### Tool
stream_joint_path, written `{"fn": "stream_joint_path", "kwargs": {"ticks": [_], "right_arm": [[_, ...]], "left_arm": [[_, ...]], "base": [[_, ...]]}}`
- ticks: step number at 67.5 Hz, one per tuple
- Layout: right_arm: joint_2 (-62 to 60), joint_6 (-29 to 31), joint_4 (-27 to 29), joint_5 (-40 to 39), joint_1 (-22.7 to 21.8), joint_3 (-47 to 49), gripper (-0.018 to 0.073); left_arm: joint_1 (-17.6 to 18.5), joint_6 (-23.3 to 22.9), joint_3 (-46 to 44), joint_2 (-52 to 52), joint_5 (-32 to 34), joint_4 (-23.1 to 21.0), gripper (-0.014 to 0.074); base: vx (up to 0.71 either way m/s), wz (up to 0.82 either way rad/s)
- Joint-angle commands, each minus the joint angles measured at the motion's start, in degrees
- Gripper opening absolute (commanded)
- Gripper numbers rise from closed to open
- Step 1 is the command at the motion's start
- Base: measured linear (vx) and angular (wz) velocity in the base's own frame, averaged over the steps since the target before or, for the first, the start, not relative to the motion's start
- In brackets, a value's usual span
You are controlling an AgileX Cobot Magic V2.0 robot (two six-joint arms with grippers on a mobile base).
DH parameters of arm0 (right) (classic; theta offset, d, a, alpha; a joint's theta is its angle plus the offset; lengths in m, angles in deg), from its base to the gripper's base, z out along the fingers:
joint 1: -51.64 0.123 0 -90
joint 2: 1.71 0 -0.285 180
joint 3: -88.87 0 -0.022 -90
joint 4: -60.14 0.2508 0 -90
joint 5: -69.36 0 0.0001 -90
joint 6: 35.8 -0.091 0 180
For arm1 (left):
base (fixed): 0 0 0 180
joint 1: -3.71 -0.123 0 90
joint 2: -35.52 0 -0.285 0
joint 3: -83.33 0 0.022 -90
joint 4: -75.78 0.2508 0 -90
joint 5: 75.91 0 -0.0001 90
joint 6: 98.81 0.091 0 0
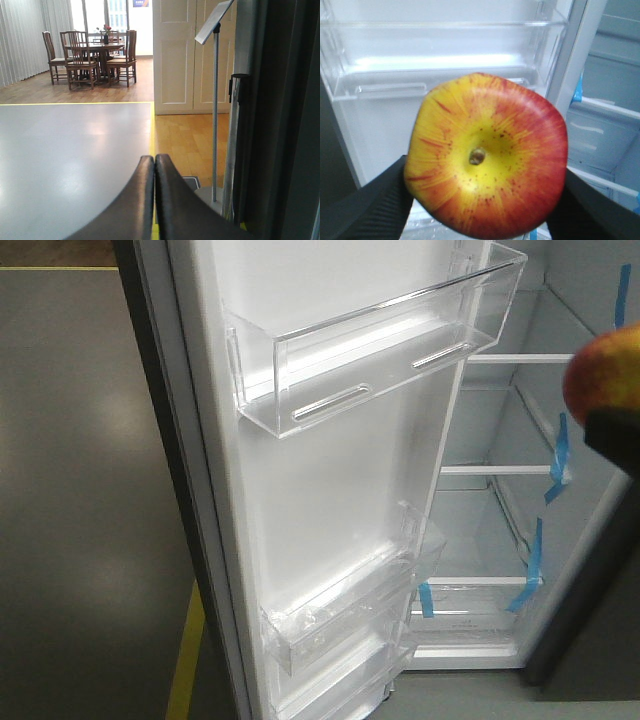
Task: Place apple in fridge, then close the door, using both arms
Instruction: 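Raise the apple in the right gripper toward the upper door bin, then lower the apple into the upper clear door bin and open the right gripper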
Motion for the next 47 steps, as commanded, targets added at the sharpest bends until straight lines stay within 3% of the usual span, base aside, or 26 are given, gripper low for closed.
{"fn": "stream_joint_path", "kwargs": {"ticks": [1,23,47], "right_arm": [[5.1,0.9,-0.7,-7.4,-0.1,6.8,0.0360],[20.8,1.1,0.0,-12.1,-0.1,24.2,0.0360],[31.9,1.0,2.3,-13.0,-0.1,34.2,0.0360]], "left_arm": [[0.0,-0.5,1.6,-0.9,4.3,-0.4,-0.0006],[0.0,-0.5,1.6,-0.9,4.3,-0.4,-0.0006],[0.0,-0.5,1.6,-0.9,4.3,-0.4,-0.0006]], "base": [[0.00,0.00],[0.00,0.00],[0.00,0.00]]}}
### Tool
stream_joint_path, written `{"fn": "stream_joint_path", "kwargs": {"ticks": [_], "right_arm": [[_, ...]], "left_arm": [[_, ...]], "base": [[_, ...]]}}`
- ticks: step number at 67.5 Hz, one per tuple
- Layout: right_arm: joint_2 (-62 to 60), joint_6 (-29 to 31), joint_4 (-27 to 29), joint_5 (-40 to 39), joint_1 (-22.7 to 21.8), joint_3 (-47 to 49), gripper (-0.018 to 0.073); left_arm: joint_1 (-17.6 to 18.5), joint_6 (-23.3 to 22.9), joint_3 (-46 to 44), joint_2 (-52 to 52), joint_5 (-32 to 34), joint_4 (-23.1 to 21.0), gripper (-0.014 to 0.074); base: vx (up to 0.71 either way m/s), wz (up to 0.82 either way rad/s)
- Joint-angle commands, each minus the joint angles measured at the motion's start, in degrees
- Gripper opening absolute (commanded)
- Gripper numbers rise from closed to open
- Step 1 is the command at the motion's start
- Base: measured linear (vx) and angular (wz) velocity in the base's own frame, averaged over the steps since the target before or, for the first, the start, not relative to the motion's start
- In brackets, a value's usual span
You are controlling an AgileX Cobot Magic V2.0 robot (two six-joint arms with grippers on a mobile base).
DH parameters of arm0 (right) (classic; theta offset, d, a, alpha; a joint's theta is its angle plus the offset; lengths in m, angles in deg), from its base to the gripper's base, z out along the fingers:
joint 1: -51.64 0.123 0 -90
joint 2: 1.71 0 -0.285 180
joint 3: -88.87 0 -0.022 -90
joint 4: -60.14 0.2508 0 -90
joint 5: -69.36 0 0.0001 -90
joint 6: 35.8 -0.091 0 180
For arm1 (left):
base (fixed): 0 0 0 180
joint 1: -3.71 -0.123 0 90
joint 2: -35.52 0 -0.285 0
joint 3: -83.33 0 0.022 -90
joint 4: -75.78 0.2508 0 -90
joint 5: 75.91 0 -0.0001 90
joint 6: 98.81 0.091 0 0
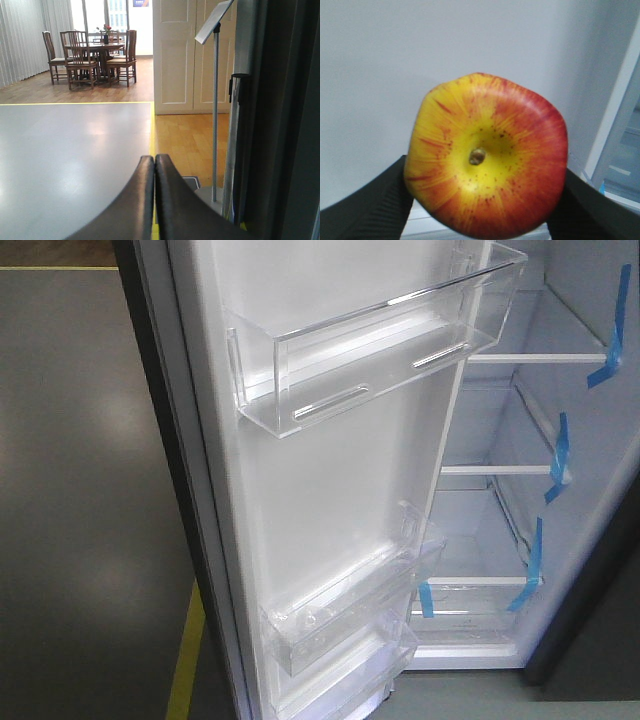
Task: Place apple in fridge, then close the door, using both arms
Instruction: 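Lower the apple into the upper clear door bin and open the right gripper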
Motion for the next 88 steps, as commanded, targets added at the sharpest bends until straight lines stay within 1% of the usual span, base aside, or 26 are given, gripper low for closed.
{"fn": "stream_joint_path", "kwargs": {"ticks": [1,21,41,48,61,68,76,88], "right_arm": [[1.2,0.6,0.6,-5.6,-0.1,3.4,0.0360],[5.7,0.6,0.7,-6.7,-0.1,3.5,0.0360],[7.3,0.6,0.5,-6.3,-0.1,3.5,0.0370],[7.3,0.6,0.5,-5.7,-0.1,3.5,0.0402],[7.3,0.6,0.5,-5.3,-0.1,3.5,0.0512],[7.3,0.6,0.5,-5.3,-0.1,3.5,0.0558],[7.3,0.6,0.5,-5.3,-0.1,3.5,0.0579],[7.3,0.6,0.5,-4.7,-0.1,3.5,0.0580]], "left_arm": [[0.0,-0.5,1.6,-0.9,4.3,-0.4,-0.0006],[0.0,-0.5,1.6,-0.9,4.3,-0.4,-0.0006],[0.0,-0.5,1.6,-0.9,4.3,-0.4,-0.0006],[0.0,-0.5,1.6,-0.9,4.3,-0.4,-0.0006],[0.0,-0.5,1.6,-0.9,4.3,-0.4,-0.0006],[0.0,-0.5,1.6,-0.9,4.3,-0.4,-0.0006],[0.0,-0.5,1.6,-0.9,4.3,-0.4,-0.0006],[0.0,-0.5,1.6,-0.9,4.3,-0.4,-0.0006]], "base": [[0.00,0.00],[0.00,0.00],[0.00,0.00],[0.00,0.00],[0.00,0.00],[0.00,0.00],[0.00,0.00],[0.00,0.00]]}}
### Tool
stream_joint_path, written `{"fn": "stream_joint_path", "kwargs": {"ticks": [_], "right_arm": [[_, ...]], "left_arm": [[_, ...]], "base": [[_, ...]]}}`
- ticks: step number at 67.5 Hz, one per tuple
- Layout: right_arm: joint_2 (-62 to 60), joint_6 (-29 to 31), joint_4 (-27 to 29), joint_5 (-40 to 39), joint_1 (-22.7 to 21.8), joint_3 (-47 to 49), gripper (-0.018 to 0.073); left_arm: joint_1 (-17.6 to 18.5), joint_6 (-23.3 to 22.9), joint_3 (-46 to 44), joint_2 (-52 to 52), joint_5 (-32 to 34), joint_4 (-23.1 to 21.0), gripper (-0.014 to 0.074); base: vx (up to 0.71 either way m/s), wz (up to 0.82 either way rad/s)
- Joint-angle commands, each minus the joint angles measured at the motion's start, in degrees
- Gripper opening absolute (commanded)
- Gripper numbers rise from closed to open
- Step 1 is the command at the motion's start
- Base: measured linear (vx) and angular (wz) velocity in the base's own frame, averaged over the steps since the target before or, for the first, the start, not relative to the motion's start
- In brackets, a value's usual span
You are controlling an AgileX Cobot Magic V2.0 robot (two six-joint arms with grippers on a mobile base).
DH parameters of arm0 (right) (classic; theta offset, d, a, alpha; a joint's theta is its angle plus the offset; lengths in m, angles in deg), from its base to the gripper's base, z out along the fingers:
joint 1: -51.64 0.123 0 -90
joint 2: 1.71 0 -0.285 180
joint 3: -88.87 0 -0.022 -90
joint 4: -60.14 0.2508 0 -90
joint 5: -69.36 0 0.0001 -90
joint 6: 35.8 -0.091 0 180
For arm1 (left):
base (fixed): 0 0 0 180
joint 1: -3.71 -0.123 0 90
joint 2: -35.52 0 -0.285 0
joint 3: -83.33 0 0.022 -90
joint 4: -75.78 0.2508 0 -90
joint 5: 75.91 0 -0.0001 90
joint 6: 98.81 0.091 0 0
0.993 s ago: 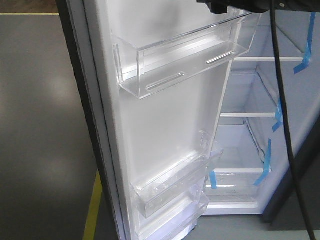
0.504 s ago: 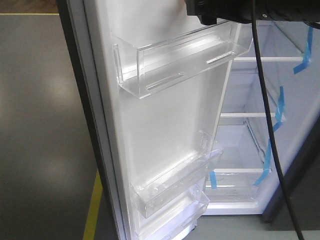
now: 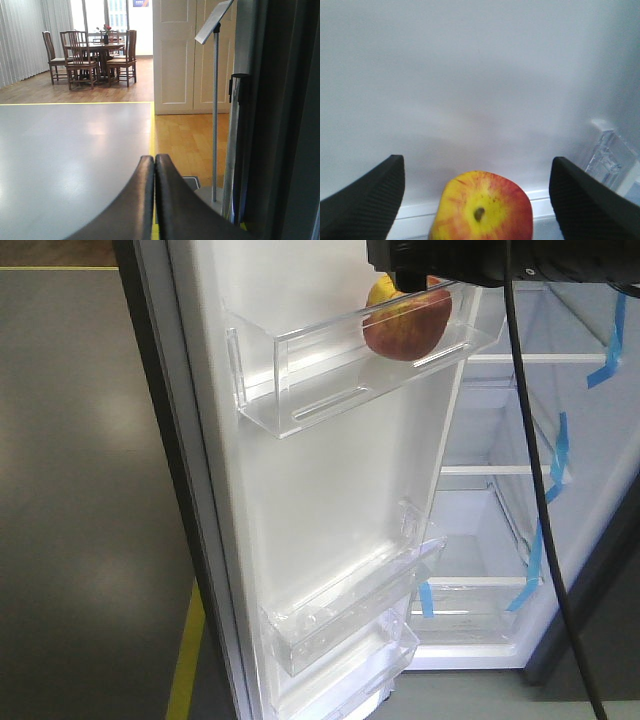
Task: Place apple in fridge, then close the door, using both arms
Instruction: 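Lower the apple into the upper clear door bin and open the right gripper, then withdraw the open right gripper away from the door bin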
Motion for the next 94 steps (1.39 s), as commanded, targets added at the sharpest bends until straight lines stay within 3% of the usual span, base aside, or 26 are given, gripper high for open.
{"fn": "stream_joint_path", "kwargs": {"ticks": [1,18,49,56,77,94], "right_arm": [[-1.9,0.6,-0.3,-3.9,-0.1,2.0,0.0580],[-4.3,0.6,-0.3,0.9,-0.1,2.0,0.0580],[-15.2,-1.7,-0.2,26.5,-0.1,0.9,0.0578],[-18.9,-2.1,-0.2,28.3,-0.1,-4.3,0.0578],[-37.5,-2.4,0.1,22.5,-0.1,-30.5,0.0578],[-53.6,-2.4,1.1,28.4,-0.1,-39.0,0.0578]], "left_arm": [[0.0,-0.5,1.6,-0.9,4.3,-0.4,-0.0006],[0.0,-0.5,1.6,-0.9,4.3,-0.4,-0.0006],[0.0,-0.5,1.6,-0.9,4.3,-0.4,-0.0006],[0.0,-0.5,1.6,-0.9,4.3,-0.4,-0.0006],[0.0,-0.5,1.6,-0.9,4.3,-0.4,-0.0006],[0.0,-0.5,1.6,-0.9,4.3,-0.4,-0.0006]], "base": [[0.00,0.00],[0.00,0.00],[0.00,0.00],[0.00,0.00],[0.00,0.00],[0.00,0.00]]}}
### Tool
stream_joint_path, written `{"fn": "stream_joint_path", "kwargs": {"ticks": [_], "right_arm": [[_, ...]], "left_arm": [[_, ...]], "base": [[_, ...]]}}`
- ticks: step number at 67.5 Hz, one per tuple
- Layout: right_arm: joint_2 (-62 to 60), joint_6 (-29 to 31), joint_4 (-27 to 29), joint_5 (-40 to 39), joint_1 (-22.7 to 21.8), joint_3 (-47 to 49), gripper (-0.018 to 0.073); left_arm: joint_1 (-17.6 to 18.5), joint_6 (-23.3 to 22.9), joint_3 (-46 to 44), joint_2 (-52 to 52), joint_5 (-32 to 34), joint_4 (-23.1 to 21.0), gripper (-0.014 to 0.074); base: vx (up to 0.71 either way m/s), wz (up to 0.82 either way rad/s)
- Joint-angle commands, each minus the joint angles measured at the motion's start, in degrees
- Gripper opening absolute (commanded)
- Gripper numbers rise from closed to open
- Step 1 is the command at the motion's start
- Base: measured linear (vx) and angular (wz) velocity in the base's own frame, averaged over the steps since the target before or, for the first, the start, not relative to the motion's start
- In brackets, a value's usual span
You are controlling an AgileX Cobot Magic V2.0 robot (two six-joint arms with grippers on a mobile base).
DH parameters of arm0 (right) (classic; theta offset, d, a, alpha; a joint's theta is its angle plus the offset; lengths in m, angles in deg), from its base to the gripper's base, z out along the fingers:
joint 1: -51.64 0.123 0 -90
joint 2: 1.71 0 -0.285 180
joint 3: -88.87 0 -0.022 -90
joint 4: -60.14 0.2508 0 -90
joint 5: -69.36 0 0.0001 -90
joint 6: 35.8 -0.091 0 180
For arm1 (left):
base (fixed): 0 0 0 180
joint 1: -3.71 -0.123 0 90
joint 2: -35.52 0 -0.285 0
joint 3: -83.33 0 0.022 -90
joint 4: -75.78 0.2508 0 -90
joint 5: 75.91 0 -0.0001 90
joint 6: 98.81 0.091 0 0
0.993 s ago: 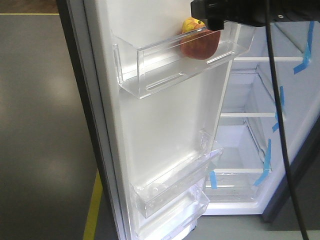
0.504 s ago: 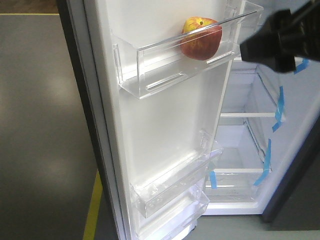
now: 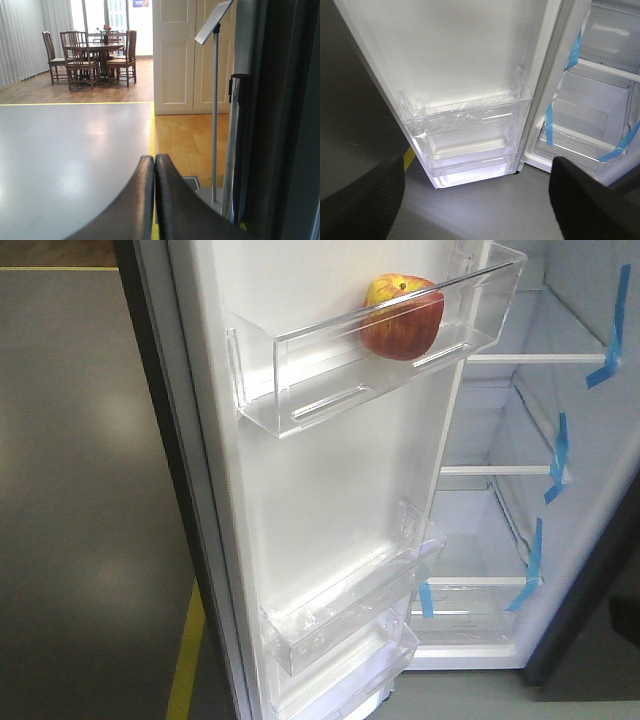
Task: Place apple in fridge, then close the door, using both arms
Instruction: 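Withdraw the open right gripper away from the door bin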
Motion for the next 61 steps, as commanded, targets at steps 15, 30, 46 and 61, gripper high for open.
{"fn": "stream_joint_path", "kwargs": {"ticks": [15,30,46,61], "right_arm": [[-14.3,0.2,1.7,7.5,-0.1,0.0,0.0578],[-19.4,0.2,1.7,12.9,-0.1,0.0,0.0578],[-19.6,0.2,1.6,13.7,-0.1,0.0,0.0578],[-19.6,0.2,1.6,13.7,-0.1,0.0,0.0578]], "left_arm": [[0.0,-0.5,1.6,-0.9,6.0,-0.4,-0.0006],[0.0,-0.6,1.6,-0.9,7.9,-0.4,-0.0006],[0.0,-4.5,1.5,-0.9,11.9,-0.9,-0.0006],[0.0,-7.1,-6.5,0.0,8.0,-0.9,-0.0006]], "base": [[0.00,0.00],[0.00,0.00],[0.00,0.00],[0.00,0.00]]}}
